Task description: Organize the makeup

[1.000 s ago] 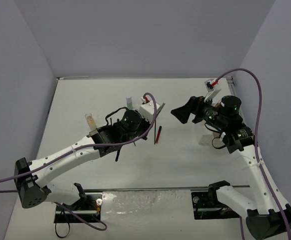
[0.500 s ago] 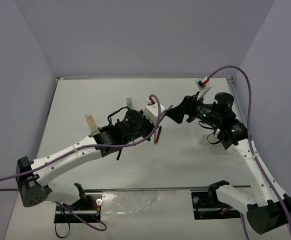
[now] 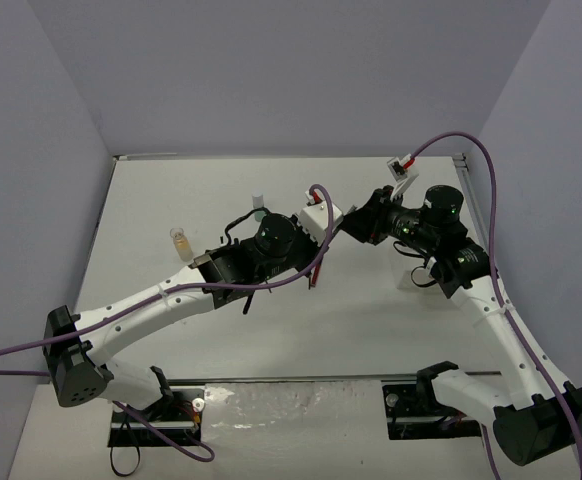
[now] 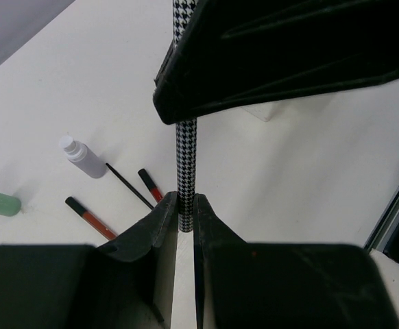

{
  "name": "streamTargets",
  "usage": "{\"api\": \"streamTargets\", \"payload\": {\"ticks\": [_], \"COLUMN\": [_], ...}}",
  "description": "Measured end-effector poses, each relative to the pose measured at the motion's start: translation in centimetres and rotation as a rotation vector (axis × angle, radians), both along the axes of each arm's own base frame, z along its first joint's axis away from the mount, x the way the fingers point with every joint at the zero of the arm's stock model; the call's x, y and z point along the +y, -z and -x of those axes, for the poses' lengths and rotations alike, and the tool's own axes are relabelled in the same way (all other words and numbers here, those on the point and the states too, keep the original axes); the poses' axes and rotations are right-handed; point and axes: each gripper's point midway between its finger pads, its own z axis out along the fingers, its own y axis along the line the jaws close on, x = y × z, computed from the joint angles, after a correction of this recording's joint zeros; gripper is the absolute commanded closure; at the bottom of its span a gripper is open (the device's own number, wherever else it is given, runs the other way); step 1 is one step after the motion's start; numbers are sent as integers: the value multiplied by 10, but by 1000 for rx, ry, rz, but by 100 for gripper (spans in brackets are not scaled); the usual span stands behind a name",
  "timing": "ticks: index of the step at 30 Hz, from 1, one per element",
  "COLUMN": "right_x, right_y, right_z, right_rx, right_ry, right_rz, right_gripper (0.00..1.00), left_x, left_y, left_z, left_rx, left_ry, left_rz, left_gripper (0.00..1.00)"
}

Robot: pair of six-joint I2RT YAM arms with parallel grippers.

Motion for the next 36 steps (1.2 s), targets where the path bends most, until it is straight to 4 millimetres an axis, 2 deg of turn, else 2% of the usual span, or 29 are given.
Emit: {"api": "streamTargets", "payload": {"ticks": [2,5,10,15,18,20,24,26,29,32,36], "right_x": [-1,-1,-7,-29,-52,-76,-131,-162,-201,-225,-239], "right_y": [2,2,6,17,24,28,30,33,37,39,50], "right_z": [-1,-3,-11,-32,-50,-65,-93,-106,-117,-127,-141], "right_rx": [4,2,-10,-30,-49,-64,-80,-72,-57,-64,-57], "right_ry": [7,16,69,228,375,510,780,905,1054,1150,1204], "right_rz": [2,3,30,115,189,255,365,395,428,449,477], "right_gripper": [100,100,100,100,100,100,100,100,100,100,100], "left_x": [-1,0,4,15,35,63,139,178,214,241,269], "left_y": [2,2,2,5,11,16,19,14,4,-5,15], "left_z": [0,-2,-6,-15,-24,-36,-55,-56,-44,-32,-16], "left_rx": [2,2,4,19,52,93,157,172,172,146,156], "left_ry": [-1,-9,-48,-124,-195,-277,-484,-586,-665,-721,-783], "left_rz": [-3,-3,-1,-6,-10,-9,-18,-22,-14,3,-30], "left_gripper": [79,45,5,3,3,3,3,3,3,3,3]}}
